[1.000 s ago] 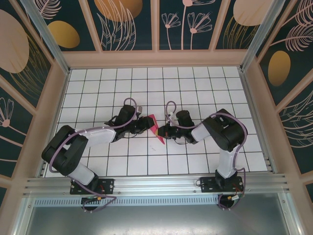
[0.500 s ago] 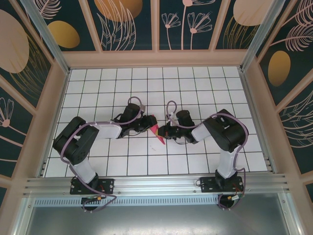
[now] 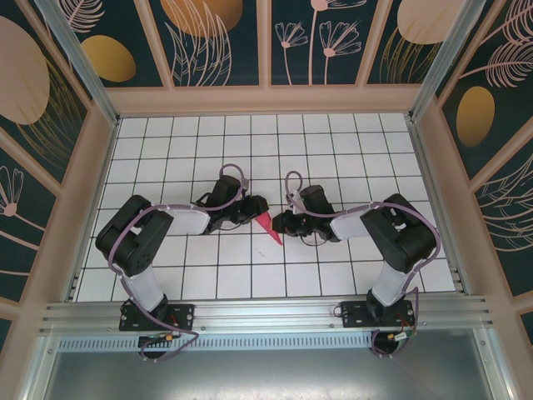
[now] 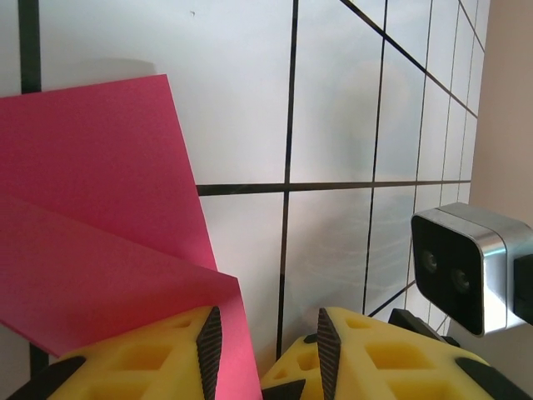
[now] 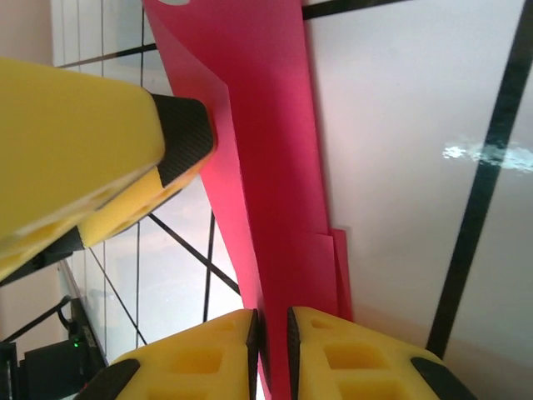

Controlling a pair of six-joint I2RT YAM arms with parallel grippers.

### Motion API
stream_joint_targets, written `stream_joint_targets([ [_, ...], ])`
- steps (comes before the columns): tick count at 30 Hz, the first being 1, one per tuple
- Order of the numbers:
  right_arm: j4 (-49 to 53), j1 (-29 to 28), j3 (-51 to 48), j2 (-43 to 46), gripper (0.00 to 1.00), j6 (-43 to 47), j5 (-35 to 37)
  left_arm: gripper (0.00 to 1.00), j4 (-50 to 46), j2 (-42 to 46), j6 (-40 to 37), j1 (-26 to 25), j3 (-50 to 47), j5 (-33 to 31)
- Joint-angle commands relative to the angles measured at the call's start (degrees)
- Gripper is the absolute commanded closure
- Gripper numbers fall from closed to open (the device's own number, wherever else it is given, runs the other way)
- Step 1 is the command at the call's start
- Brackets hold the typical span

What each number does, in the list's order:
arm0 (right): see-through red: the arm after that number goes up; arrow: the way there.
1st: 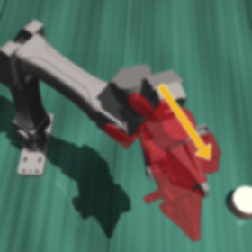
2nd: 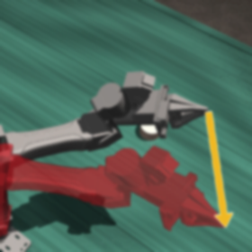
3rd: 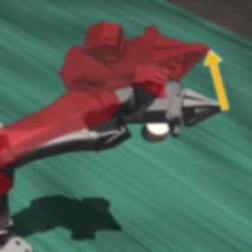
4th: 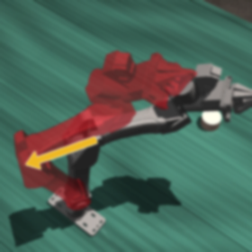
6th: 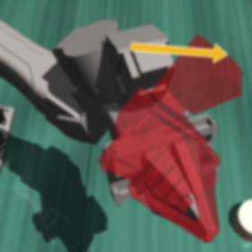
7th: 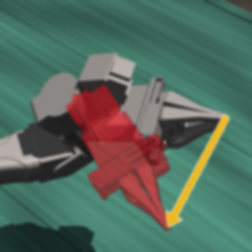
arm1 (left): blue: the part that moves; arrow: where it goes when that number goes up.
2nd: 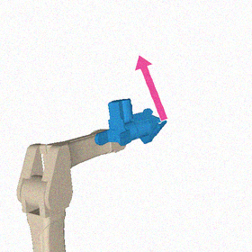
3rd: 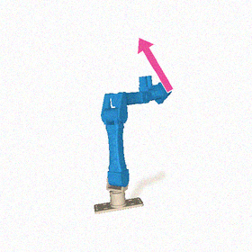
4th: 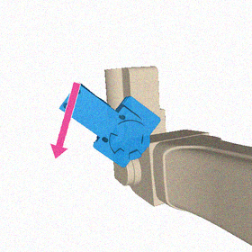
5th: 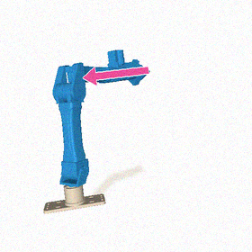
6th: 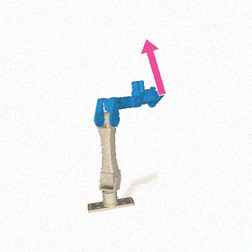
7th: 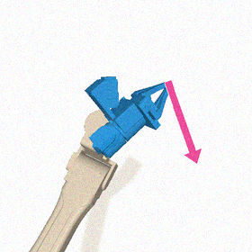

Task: Fold a paper plane with a square sheet of paper (pick it up from the middle)
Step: Fold the wing for the fifth time at the center of the table.

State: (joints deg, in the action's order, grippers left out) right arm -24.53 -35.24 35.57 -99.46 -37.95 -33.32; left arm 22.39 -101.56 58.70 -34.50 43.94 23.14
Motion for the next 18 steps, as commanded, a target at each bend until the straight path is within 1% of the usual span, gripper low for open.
stream_joint_targets([
  [1,2.66,-0.41,1.34,0.12,0.81,2.02,1.75,0.61,0.21,-1.26,-1.30,-0.10,1.24,-0.21],
  [4,1.95,-0.44,1.43,-0.77,0.86,1.38,0.90,0.61,-0.07,-1.60,-1.46,-0.12,1.20,-0.24],
  [7,1.89,-0.42,1.40,-1.68,0.92,0.79,1.38,0.61,-0.20,-1.95,-1.74,-0.11,1.44,-0.04],
  [18,1.57,-0.65,-0.17,-2.14,1.00,-0.86,4.69,0.58,-0.29,-3.08,-3.19,-0.08,2.81,2.29],
])
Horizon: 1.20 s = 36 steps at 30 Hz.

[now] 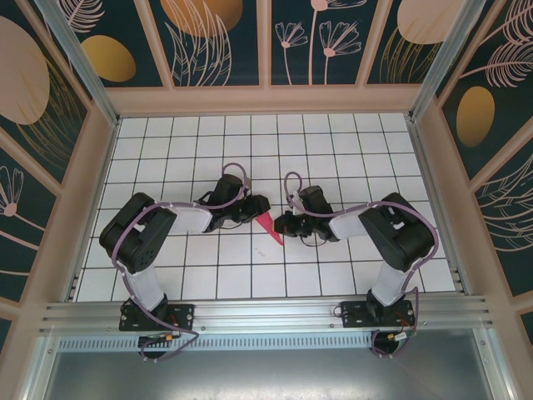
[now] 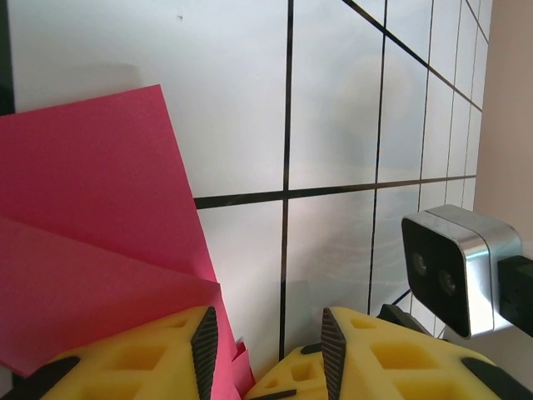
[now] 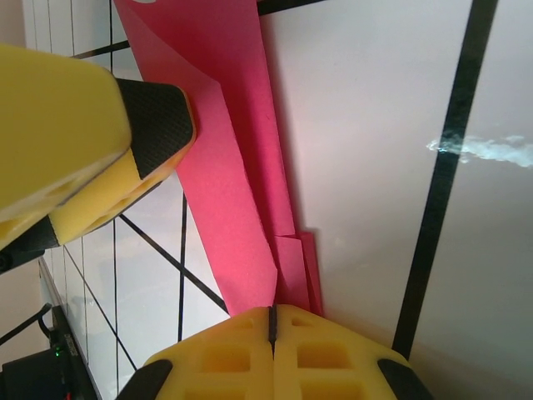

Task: Fold a paper plane with a square sheet of paper (pick it up from the middle)
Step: Fold the wing for the fifth time at the center of the table.

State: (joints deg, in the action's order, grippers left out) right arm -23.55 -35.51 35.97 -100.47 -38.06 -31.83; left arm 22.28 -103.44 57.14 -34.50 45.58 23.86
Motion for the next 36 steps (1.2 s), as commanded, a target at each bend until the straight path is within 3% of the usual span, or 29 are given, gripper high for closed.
stream_joint_targets([
  [1,0.15,-0.44,-0.79,-1.17,1.00,-1.10,3.24,0.58,0.16,-1.16,-1.68,-0.11,1.24,1.98],
  [18,2.89,-1.29,-0.19,-2.32,1.00,-2.88,8.19,0.52,0.96,2.84,-3.97,-0.12,-0.04,4.87],
  [36,5.13,-3.68,1.38,-2.64,1.00,-4.23,12.01,0.55,0.26,-4.25,-4.72,-0.12,1.24,3.31],
])
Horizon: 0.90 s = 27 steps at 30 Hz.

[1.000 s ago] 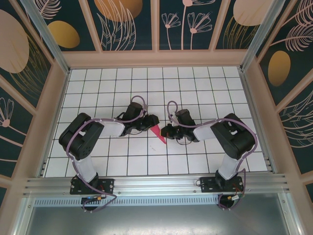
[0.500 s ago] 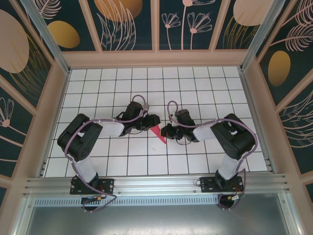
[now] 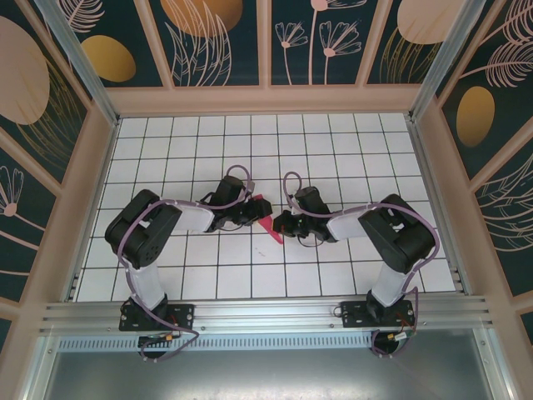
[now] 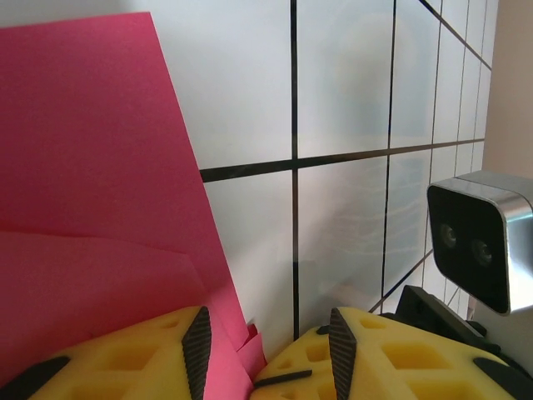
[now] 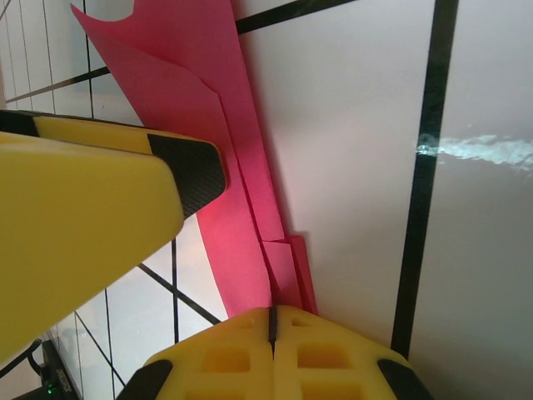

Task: Fold a paper plane with a square sheet of paper (pick it up from the middle)
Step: Fold the wing for the fifth time at the center of the table.

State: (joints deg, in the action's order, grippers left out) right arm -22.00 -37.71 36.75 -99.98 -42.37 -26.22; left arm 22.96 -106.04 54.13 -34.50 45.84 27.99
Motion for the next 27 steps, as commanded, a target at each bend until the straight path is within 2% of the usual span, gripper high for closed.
stream_joint_targets([
  [1,3.79,-1.48,0.67,-3.16,1.00,0.10,6.52,0.55,-0.49,-1.87,-1.88,-0.08,1.12,-1.01],
  [11,9.66,-2.45,3.15,-0.62,1.00,2.06,9.28,0.56,-4.02,-3.47,-3.79,-0.06,2.28,-1.49],
  [17,15.32,-2.28,4.91,7.11,0.92,2.91,12.06,0.56,-6.24,-3.65,-5.30,-0.11,2.57,-2.16],
  [24,10.81,-2.36,3.38,10.92,0.89,1.44,4.99,0.57,-6.35,-3.56,-5.60,-0.09,3.11,-1.50],
  [27,12.02,-2.28,3.79,10.04,0.89,1.36,6.12,0.57,-6.35,-3.73,-5.61,-0.13,3.32,-1.36],
])
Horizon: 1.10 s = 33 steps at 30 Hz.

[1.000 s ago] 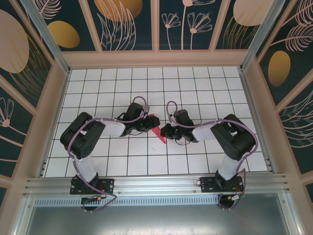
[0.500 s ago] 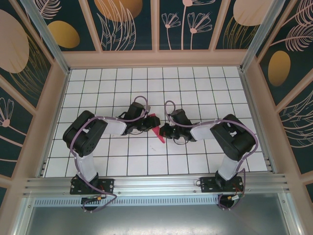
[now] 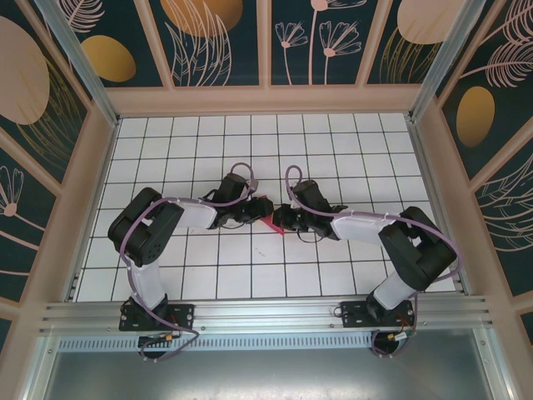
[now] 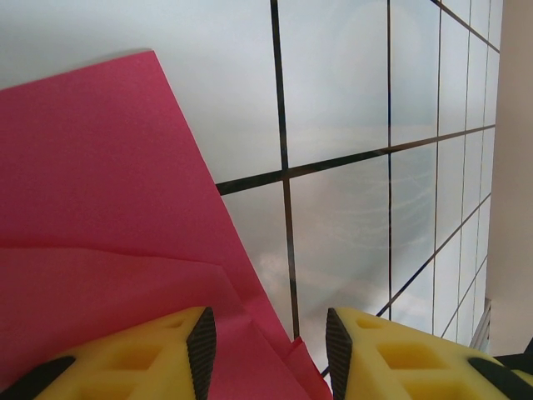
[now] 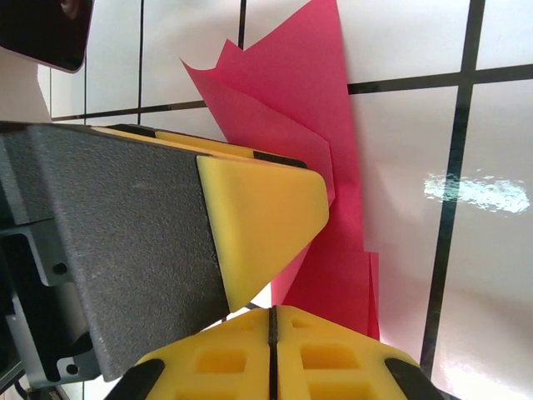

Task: Fold a paper plane with a square sheet of paper (pick it up from the middle)
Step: Fold the wing for the fifth time at the center of the table.

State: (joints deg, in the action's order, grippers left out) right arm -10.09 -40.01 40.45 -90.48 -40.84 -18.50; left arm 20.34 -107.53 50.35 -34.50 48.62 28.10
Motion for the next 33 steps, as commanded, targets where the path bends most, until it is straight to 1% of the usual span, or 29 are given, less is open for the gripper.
stream_joint_targets([
  [1,1.32,0.02,0.52,0.22,0.89,0.31,-0.69,0.57,-3.83,-2.34,-1.92,-0.11,0.60,-1.48],
  [4,4.58,0.02,1.15,-0.07,0.88,1.42,2.21,0.57,-3.65,-2.43,-1.79,-0.08,0.79,-1.34],
  [5,5.59,0.09,1.41,-0.21,0.87,1.40,2.98,0.57,-3.63,-2.42,-1.74,-0.07,0.86,-1.25],
  [9,6.24,0.06,0.69,-0.27,0.80,1.10,3.36,0.57,-3.64,-2.69,-1.81,-0.12,1.36,-0.77],
  [10,6.41,0.02,0.63,-0.05,0.77,0.91,3.58,0.57,-3.64,-2.69,-1.91,-0.11,1.41,-0.73],
  [13,7.15,0.02,1.16,0.79,0.76,0.85,4.38,0.57,-3.64,-2.69,-1.86,-0.13,1.33,-0.51],
  [15,4.95,0.12,0.77,1.49,0.79,0.69,2.07,0.57,-3.65,-2.65,-1.93,-0.11,1.22,-0.50],
  [17,3.40,-0.06,0.74,1.58,0.84,0.43,-0.22,0.57,-3.63,-2.69,-1.87,-0.13,1.26,-0.41],
  [20,1.87,-0.05,0.33,1.56,0.93,0.24,-1.23,0.57,-3.64,-2.78,-1.84,-0.13,1.43,-0.46],
  [22,-0.03,0.02,-0.06,1.41,0.97,0.23,-3.13,0.57,-3.67,-2.77,-1.86,-0.10,1.52,-0.39],
  [25,-1.50,0.20,0.36,-0.80,0.98,0.11,-6.35,0.57,-3.87,-2.69,-1.97,-0.13,1.55,-0.33],
  [27,-1.14,0.76,0.63,-3.12,0.99,-0.16,-6.34,0.57,-3.90,-2.77,-2.01,-0.09,1.51,-0.25],
  [31,-3.28,2.31,-1.27,-5.25,0.99,-0.79,-7.70,0.57,-4.25,-2.76,-2.24,-0.13,1.51,-0.11],
  [33,-4.99,3.20,-2.52,-6.07,0.99,-1.13,-10.25,0.57,-4.45,-2.82,-2.33,-0.11,1.57,-0.21],
])
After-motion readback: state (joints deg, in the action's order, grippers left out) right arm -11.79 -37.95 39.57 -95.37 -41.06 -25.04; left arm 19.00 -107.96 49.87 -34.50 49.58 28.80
